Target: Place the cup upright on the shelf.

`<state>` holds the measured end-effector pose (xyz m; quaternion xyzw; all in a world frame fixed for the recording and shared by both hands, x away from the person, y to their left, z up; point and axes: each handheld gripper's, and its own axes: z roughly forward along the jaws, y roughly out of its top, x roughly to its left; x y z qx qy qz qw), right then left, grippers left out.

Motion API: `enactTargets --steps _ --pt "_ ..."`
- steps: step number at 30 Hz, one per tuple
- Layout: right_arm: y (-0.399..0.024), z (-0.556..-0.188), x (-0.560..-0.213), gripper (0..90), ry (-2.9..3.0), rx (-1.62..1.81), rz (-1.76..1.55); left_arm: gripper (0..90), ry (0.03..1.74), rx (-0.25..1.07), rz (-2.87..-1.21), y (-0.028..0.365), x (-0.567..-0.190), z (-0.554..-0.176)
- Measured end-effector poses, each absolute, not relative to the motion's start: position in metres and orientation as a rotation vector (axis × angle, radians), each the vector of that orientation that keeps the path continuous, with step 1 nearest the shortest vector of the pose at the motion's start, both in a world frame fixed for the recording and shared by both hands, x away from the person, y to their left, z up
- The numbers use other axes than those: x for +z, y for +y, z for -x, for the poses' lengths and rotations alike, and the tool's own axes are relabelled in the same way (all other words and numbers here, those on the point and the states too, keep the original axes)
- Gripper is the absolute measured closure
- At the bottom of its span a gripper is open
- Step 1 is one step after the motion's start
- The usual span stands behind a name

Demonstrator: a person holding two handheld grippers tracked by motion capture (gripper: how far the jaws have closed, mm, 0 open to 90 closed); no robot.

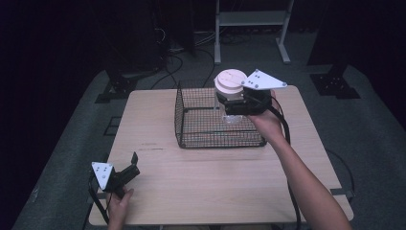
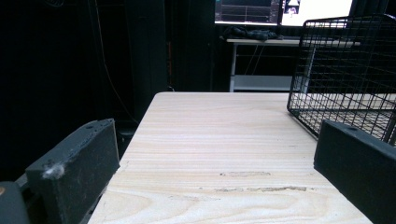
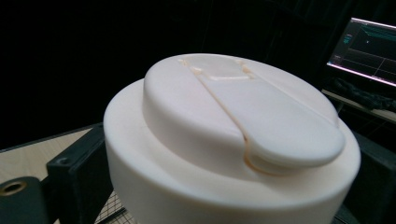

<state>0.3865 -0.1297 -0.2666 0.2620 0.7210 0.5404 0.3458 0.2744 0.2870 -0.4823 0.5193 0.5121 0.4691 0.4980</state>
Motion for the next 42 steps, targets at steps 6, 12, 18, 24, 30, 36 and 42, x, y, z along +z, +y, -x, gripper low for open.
enactTargets --steps 6,12,18,24,30,36,42 --pt "-0.124 -0.406 -0.273 4.6 1.869 1.393 -0.705 0.0 1.24 1.132 -1.253 0.287 -0.482 -0.275" --pt "-0.119 -0.421 -0.279 4.7 1.869 1.392 -0.719 0.0 1.24 1.13 -1.253 0.287 -0.482 -0.275" --pt "-0.113 -0.432 -0.285 4.6 1.869 1.389 -0.727 0.0 1.24 1.13 -1.254 0.288 -0.482 -0.274" --pt "-0.107 -0.445 -0.294 4.6 1.874 1.384 -0.745 0.0 1.242 1.127 -1.252 0.288 -0.482 -0.274" --pt "-0.105 -0.454 -0.302 4.6 1.869 1.404 -0.788 0.0 1.242 1.124 -1.249 0.288 -0.482 -0.274" --pt "-0.105 -0.461 -0.309 4.6 1.859 1.396 -0.809 0.0 1.239 1.129 -1.253 0.288 -0.482 -0.274" --pt "-0.106 -0.468 -0.32 4.6 1.865 1.367 -0.822 0.0 1.239 1.13 -1.256 0.288 -0.482 -0.274"
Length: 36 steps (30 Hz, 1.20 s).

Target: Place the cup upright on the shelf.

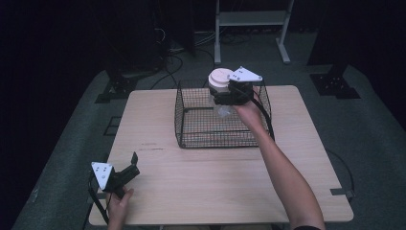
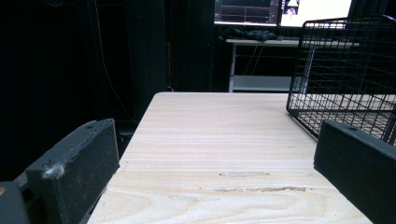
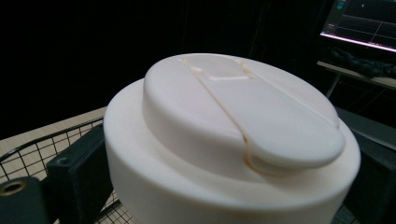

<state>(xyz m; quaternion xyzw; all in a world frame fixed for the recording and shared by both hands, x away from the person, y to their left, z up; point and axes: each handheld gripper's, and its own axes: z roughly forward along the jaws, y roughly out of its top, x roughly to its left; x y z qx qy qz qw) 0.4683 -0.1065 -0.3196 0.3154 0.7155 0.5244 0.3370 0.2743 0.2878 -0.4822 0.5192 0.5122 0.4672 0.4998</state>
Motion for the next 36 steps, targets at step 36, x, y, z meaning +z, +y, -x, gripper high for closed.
enactTargets --steps 36 --pt "-0.086 -0.495 -0.376 4.5 1.957 1.32 -0.851 0.0 1.242 1.119 -1.245 0.289 -0.482 -0.274"
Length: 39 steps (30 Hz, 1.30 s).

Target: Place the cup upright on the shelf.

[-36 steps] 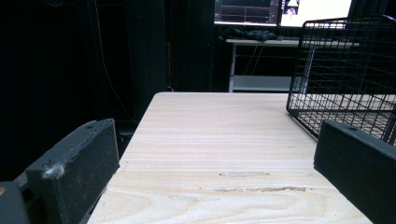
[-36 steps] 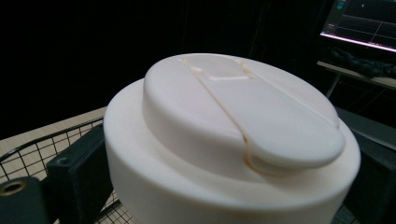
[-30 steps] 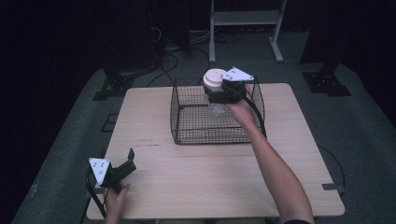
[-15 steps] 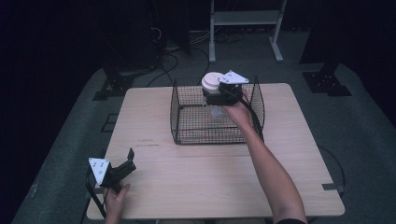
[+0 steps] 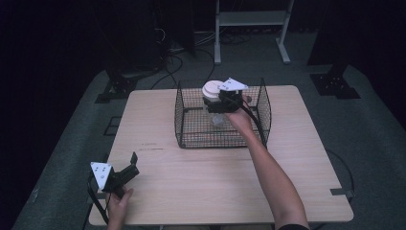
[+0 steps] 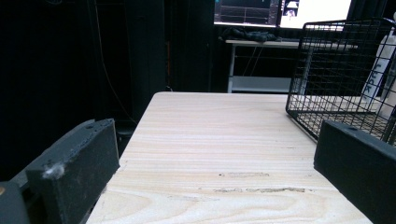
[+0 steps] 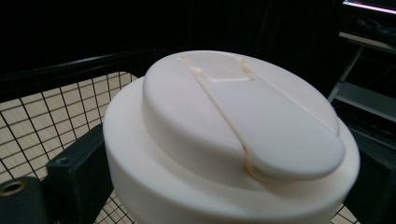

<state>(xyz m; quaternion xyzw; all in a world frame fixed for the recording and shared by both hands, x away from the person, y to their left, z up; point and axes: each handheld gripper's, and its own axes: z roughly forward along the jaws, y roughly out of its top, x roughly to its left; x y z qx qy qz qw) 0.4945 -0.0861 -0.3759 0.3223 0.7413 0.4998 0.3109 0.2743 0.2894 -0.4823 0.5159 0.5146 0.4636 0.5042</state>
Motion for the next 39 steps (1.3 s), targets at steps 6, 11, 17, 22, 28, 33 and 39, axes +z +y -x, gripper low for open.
enactTargets --steps 6,11,17,22,28,33,39 --pt "-0.087 -0.5 -0.387 4.5 2.01 1.291 -0.858 0.0 1.239 1.124 -1.249 0.289 -0.482 -0.274" --pt "-0.089 -0.502 -0.39 4.5 2.017 1.282 -0.855 0.0 1.239 1.121 -1.248 0.289 -0.482 -0.274" --pt "-0.09 -0.503 -0.389 4.2 2.041 1.271 -0.85 0.0 1.239 1.122 -1.25 0.289 -0.482 -0.274" --pt "-0.091 -0.501 -0.387 3.6 2.037 1.248 -0.833 0.0 1.238 1.122 -1.251 0.289 -0.482 -0.274" --pt "-0.098 -0.501 -0.387 3.0 2.042 1.25 -0.833 0.0 1.239 1.124 -1.252 0.288 -0.482 -0.274" --pt "-0.104 -0.501 -0.387 2.8 2.037 1.262 -0.838 0.0 1.239 1.125 -1.252 0.288 -0.482 -0.274" --pt "-0.102 -0.5 -0.387 2.7 2.038 1.255 -0.826 0.0 1.24 1.124 -1.252 0.288 -0.482 -0.274"
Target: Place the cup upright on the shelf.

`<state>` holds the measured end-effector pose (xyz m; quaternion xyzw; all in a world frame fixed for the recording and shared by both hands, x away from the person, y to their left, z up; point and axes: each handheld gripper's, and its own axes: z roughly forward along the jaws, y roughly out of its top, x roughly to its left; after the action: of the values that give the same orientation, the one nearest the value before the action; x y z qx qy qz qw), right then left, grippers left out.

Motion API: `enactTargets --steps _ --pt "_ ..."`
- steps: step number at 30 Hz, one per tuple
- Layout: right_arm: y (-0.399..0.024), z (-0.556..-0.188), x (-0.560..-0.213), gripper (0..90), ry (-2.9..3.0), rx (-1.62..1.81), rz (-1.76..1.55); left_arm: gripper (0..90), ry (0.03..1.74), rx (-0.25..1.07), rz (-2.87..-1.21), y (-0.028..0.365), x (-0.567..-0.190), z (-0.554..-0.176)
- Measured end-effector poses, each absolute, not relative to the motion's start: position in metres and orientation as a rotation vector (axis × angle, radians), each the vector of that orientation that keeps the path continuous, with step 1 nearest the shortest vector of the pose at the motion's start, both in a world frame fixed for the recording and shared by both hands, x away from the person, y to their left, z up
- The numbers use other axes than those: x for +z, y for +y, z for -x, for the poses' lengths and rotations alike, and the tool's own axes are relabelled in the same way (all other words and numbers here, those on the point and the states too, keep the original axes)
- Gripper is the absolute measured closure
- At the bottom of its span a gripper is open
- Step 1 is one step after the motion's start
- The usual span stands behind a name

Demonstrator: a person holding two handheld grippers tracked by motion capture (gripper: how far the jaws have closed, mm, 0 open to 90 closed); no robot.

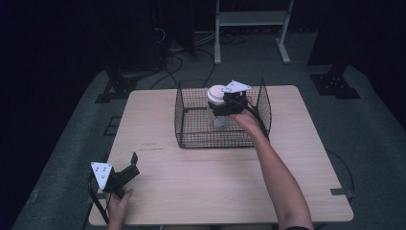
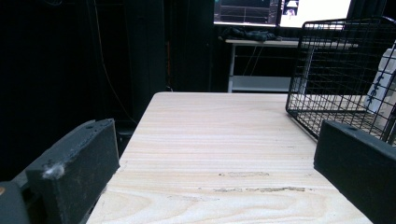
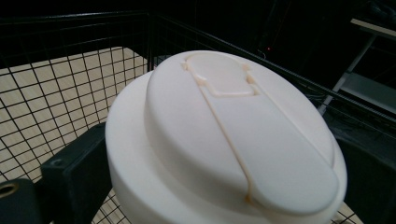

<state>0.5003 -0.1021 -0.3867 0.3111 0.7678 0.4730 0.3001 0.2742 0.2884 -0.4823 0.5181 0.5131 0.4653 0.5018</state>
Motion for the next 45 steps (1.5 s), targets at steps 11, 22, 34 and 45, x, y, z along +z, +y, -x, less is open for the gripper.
enactTargets --steps 11,22,34,45 --pt "-0.105 -0.498 -0.381 1.7 2.019 1.297 -0.831 0.0 1.239 1.126 -1.254 0.288 -0.482 -0.274" --pt "-0.103 -0.495 -0.375 0.4 2.001 1.317 -0.822 0.0 1.239 1.126 -1.252 0.288 -0.482 -0.274" --pt "-0.102 -0.493 -0.366 0.5 1.977 1.345 -0.803 0.0 1.24 1.124 -1.25 0.288 -0.482 -0.274" --pt "-0.106 -0.489 -0.356 0.5 1.945 1.371 -0.791 0.0 1.241 1.127 -1.255 0.288 -0.482 -0.274"
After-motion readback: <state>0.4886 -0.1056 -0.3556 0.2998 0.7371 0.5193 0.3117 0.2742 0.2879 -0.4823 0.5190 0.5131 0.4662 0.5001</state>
